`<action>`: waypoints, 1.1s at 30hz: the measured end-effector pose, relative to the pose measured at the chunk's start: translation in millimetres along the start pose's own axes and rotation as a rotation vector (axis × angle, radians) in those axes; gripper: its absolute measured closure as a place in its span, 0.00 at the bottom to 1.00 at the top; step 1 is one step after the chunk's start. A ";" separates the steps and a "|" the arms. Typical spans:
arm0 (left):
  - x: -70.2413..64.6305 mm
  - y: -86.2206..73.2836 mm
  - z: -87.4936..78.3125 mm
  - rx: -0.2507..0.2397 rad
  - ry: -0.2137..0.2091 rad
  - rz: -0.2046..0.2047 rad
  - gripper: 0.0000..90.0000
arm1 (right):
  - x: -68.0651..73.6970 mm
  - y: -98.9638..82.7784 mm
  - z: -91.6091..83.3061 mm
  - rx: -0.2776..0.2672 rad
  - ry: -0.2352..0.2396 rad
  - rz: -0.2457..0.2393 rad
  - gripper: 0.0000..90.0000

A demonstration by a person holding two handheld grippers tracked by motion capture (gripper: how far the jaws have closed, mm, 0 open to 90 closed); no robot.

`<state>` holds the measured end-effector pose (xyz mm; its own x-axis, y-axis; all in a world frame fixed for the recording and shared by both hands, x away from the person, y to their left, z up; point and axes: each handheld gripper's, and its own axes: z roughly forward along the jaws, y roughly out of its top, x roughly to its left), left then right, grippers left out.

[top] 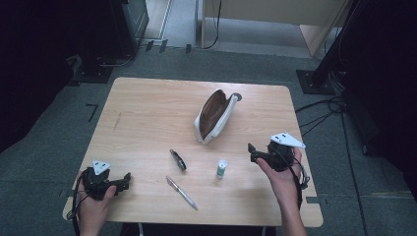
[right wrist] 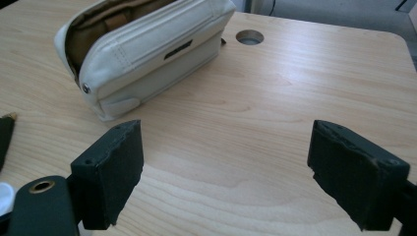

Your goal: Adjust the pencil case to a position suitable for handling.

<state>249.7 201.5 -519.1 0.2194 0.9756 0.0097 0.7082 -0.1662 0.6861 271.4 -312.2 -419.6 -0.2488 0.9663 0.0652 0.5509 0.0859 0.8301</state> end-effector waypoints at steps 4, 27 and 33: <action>0.0 0.0 0.0 0.000 0.000 0.000 0.00 | 5.6 7.9 6.1 0.002 0.011 -0.003 0.15; 0.0 0.0 0.1 0.000 0.000 0.000 0.00 | 37.9 49.0 50.7 0.046 0.067 -0.042 0.14; 0.0 -0.1 0.0 0.001 0.000 0.001 0.00 | 40.1 57.2 65.1 0.071 0.086 -0.028 0.12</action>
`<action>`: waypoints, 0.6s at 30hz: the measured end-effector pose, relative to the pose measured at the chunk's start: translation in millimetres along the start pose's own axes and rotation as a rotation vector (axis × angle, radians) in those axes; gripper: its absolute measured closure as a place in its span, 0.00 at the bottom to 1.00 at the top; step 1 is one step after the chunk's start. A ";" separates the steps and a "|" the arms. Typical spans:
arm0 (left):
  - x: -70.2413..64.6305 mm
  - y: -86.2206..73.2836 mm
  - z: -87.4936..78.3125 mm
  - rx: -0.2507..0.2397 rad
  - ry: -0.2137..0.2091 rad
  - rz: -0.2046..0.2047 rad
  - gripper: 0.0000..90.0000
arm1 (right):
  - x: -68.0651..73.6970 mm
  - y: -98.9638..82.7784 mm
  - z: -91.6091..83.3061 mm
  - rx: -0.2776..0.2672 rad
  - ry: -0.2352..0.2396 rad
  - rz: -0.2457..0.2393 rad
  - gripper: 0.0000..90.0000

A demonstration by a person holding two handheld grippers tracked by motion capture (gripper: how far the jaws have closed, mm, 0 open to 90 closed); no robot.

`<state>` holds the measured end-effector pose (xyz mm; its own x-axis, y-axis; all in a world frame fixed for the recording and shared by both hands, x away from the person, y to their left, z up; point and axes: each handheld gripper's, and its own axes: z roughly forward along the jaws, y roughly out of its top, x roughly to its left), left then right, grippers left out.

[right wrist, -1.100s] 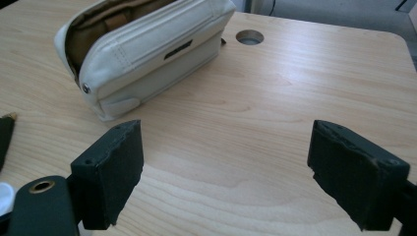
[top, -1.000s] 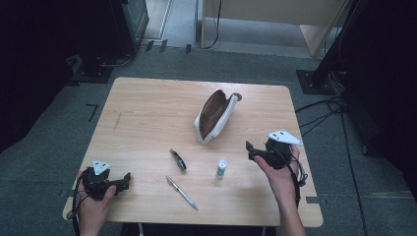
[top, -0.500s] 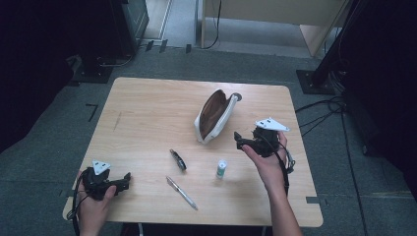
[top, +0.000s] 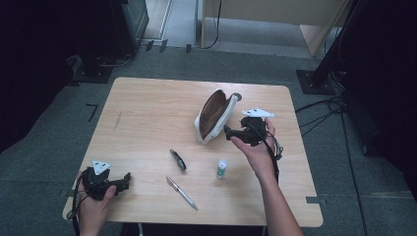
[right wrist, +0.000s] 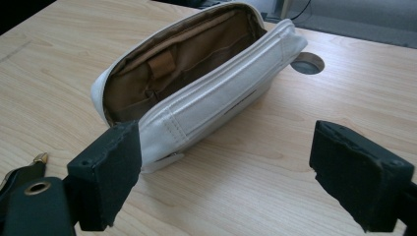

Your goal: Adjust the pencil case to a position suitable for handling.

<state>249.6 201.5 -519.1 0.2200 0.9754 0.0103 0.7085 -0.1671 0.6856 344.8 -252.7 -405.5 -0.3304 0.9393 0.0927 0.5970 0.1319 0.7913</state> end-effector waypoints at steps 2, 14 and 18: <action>-0.1 0.0 0.1 -0.001 0.000 -0.001 0.00 | 0.7 2.9 4.7 0.008 0.007 -0.001 0.10; 0.0 0.0 0.0 0.000 0.000 0.000 0.00 | 2.8 15.8 34.4 0.083 0.050 0.024 0.05; 0.0 0.0 0.1 -0.001 0.000 -0.001 0.00 | 4.6 18.1 40.9 0.100 0.056 0.026 0.03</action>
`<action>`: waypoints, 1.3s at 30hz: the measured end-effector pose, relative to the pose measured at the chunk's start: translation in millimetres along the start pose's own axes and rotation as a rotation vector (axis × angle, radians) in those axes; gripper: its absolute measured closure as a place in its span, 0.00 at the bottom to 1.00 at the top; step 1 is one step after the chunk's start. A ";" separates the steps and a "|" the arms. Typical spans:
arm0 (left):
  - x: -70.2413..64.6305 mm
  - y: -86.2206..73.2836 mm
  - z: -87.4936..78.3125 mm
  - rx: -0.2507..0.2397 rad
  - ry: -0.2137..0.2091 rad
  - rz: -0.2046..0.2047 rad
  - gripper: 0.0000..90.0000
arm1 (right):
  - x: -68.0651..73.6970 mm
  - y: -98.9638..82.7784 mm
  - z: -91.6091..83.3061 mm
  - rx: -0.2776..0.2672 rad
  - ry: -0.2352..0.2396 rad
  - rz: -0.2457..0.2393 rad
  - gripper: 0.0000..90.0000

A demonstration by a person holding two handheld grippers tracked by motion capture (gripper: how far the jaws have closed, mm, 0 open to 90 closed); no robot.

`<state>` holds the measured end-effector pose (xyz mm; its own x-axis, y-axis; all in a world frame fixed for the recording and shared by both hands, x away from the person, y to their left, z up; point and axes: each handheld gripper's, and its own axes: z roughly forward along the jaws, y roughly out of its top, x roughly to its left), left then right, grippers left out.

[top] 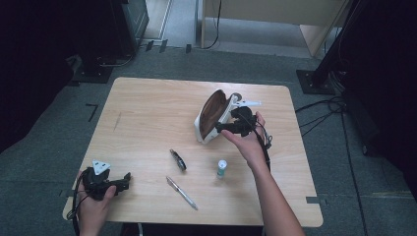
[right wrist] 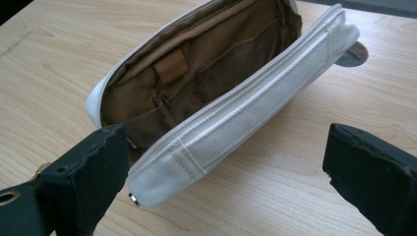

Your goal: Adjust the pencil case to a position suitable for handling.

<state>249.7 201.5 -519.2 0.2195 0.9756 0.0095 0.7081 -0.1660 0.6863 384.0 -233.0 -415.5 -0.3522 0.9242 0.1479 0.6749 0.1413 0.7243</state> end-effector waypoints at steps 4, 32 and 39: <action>0.0 0.0 0.0 0.000 0.000 0.000 0.00 | -0.4 2.8 5.8 0.014 -0.002 0.012 0.02; 0.0 0.0 0.0 0.000 0.000 0.000 0.00 | -5.2 7.2 42.2 0.097 0.030 0.114 0.23; 0.0 0.0 0.0 0.000 0.000 0.001 0.00 | -5.4 6.5 47.1 0.111 0.003 0.124 0.29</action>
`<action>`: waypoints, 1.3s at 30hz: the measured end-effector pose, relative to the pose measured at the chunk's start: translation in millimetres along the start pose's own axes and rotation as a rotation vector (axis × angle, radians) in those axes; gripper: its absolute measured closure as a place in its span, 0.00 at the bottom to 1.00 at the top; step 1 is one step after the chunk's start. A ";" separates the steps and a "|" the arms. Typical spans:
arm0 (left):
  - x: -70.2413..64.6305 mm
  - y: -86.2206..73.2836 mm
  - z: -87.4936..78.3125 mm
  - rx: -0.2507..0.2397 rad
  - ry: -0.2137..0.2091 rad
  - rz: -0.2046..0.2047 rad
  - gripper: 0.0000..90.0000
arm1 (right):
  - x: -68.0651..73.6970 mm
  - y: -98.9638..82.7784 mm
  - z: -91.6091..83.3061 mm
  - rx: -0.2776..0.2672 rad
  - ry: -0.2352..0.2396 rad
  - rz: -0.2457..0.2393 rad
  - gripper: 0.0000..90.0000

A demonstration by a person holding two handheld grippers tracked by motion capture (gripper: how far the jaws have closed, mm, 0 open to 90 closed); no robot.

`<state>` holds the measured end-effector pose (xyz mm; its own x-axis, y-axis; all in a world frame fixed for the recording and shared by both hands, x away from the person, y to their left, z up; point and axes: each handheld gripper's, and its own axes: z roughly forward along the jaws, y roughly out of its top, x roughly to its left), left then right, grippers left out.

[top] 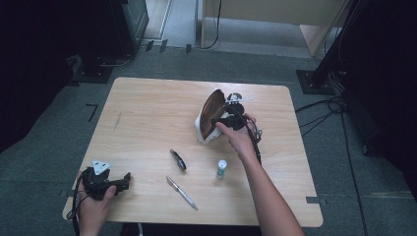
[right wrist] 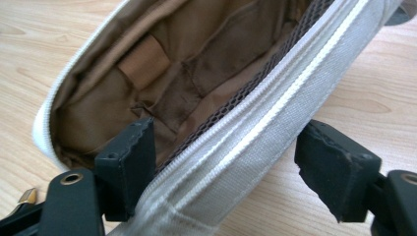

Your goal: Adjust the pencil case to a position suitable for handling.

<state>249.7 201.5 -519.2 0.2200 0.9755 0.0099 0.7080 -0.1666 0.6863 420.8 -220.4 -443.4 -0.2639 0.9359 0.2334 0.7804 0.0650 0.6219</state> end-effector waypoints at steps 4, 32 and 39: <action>-0.1 0.0 0.0 0.000 0.000 -0.001 0.00 | 0.0 -0.4 1.9 0.004 -0.004 0.007 0.34; 0.0 0.0 0.0 0.000 0.000 0.000 0.00 | 3.1 4.7 -11.9 -0.084 0.065 -0.053 0.91; 0.0 0.0 0.0 0.000 0.000 0.000 0.00 | 18.0 3.6 -11.7 -0.075 0.158 -0.095 0.91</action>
<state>249.7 201.5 -519.2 0.2200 0.9754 0.0100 0.7083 -0.1668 0.6859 412.2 -207.4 -428.2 -0.4242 0.8607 0.2816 0.7047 0.1185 0.6995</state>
